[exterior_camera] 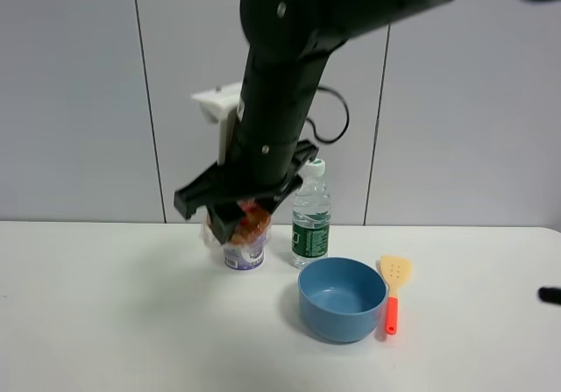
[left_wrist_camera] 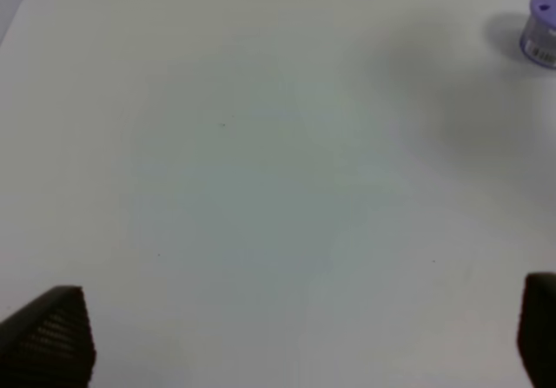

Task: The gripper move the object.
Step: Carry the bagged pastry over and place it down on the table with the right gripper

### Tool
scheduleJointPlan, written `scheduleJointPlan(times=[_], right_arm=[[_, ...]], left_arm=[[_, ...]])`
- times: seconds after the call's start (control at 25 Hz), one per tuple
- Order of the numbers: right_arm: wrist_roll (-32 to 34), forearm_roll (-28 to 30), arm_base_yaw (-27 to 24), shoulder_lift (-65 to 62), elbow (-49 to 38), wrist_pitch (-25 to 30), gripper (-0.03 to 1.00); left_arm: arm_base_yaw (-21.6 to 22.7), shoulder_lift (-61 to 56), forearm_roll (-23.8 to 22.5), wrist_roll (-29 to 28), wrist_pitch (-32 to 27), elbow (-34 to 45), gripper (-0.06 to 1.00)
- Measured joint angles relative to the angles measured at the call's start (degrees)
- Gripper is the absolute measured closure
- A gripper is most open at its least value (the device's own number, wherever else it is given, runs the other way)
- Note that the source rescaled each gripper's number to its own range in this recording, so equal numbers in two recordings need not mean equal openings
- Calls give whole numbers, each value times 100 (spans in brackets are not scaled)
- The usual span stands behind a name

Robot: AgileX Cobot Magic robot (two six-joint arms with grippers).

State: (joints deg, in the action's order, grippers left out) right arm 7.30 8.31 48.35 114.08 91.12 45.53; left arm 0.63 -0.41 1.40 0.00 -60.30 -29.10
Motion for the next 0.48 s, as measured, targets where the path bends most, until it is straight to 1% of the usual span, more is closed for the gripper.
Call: scheduleJointPlan(times=[0.28,0.36,0.48], right_arm=[[-39,46,-60,-1392,0,497,97],[69,256,-179,-1649,0,764,97],[334,762,-459,-1916,0,1294,97]], left_arm=[[0,0,0,0,0,0,-6],[0,0,0,0,0,0,-6],[0,0,0,0,0,0,-6]])
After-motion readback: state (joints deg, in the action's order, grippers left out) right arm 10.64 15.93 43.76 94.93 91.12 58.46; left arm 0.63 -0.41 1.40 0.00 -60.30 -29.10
